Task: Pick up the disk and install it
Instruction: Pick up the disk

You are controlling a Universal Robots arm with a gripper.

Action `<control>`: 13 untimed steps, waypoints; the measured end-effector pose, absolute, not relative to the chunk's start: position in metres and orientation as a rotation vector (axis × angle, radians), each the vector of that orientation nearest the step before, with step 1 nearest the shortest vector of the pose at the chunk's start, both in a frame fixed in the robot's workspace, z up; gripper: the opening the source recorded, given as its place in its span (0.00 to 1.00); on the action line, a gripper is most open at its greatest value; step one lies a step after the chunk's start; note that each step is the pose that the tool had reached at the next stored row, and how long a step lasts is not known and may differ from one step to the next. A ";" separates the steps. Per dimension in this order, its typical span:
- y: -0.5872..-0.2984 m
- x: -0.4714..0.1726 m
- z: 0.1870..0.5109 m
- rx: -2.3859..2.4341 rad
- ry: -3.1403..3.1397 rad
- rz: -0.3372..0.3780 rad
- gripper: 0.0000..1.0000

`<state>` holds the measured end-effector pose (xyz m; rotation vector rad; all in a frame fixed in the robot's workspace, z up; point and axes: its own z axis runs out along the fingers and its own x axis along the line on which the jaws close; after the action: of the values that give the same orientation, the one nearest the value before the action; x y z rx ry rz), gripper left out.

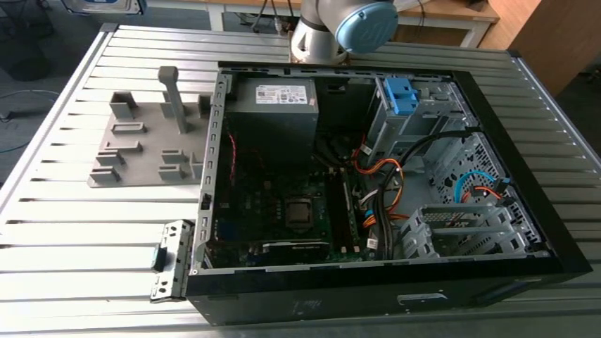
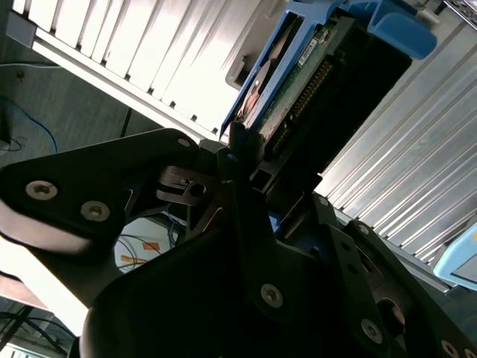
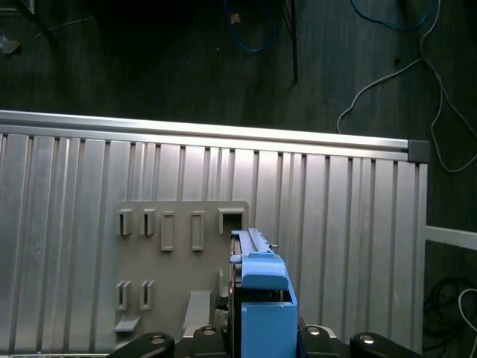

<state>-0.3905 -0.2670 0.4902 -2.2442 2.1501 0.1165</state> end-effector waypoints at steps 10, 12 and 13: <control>-0.267 -0.390 0.497 -2.244 2.150 0.116 0.36; -0.267 -0.390 0.498 -2.244 2.150 0.117 0.36; -0.267 -0.390 0.499 -2.244 2.150 0.116 0.36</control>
<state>-0.3905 -0.2670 0.4989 -2.2442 2.1501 0.1165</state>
